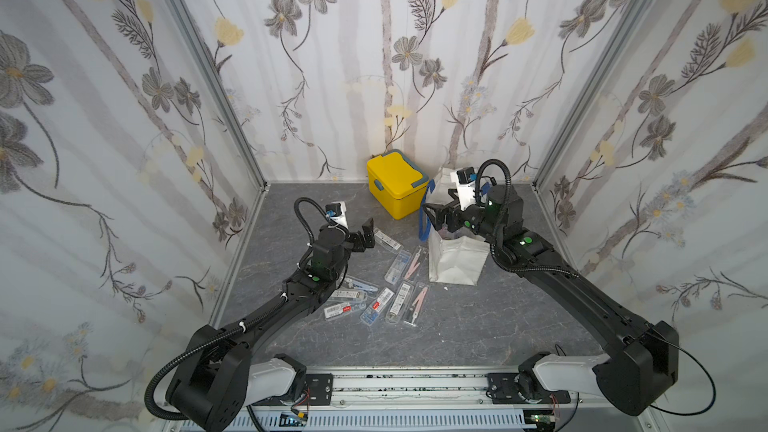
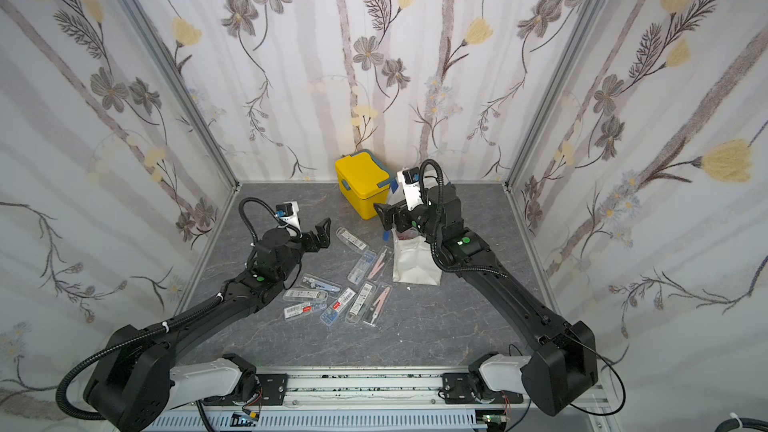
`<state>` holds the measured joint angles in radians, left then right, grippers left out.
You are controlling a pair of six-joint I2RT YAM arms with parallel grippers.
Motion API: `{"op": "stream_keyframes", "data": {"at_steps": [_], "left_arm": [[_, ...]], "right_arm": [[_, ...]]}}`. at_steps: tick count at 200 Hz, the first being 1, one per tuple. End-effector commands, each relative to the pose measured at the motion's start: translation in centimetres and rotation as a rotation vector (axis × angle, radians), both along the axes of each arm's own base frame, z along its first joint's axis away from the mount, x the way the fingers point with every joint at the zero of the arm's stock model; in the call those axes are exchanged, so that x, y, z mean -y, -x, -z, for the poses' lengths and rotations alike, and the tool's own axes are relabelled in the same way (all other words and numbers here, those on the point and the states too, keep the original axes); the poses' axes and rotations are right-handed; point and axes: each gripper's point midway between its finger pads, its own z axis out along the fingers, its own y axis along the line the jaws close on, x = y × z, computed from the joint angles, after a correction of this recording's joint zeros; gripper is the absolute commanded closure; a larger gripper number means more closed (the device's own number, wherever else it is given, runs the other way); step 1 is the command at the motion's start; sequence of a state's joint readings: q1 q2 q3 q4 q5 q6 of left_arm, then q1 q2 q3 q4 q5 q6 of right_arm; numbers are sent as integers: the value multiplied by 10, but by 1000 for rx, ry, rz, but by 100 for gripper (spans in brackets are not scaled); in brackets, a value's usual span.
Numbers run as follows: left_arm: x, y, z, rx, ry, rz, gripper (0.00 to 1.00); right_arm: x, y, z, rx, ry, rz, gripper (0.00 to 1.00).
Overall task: Put the compass set into the canvas bag
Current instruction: Place the compass set in the canvas bag, then pick up the compass set at the center of the board.
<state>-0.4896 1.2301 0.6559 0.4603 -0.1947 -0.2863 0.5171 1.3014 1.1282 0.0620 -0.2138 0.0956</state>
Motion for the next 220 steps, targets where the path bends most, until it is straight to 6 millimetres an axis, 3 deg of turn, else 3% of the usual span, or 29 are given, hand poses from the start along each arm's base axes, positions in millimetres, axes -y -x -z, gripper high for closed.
{"op": "stream_keyframes", "data": {"at_steps": [1, 39, 65, 134, 138, 149, 168, 174, 220], "left_arm": [[-9, -1, -2, -1, 55, -54, 0], [-35, 3, -2, 23, 77, -144, 0], [-47, 5, -2, 23, 110, -155, 0], [-76, 16, 5, 17, 110, -231, 0], [-80, 17, 5, 14, 111, -247, 0], [-90, 18, 8, -6, 123, -289, 0], [-103, 20, 13, -36, 153, -324, 0], [-105, 21, 15, -42, 163, -323, 0], [-119, 28, 27, -77, 213, -366, 0]], "right_arm": [[-18, 11, -18, 105, -32, -71, 1], [-51, 34, -12, 144, -17, -177, 1], [-77, 46, 5, 144, 28, -259, 0], [-135, 65, 67, 98, 131, -395, 0], [-146, 77, 71, 102, 139, -431, 0], [-155, 83, 83, 107, 165, -461, 0], [-167, 89, 98, 95, 179, -506, 0], [-173, 89, 115, 64, 200, -521, 1], [-199, 102, 159, 12, 277, -607, 6]]}}
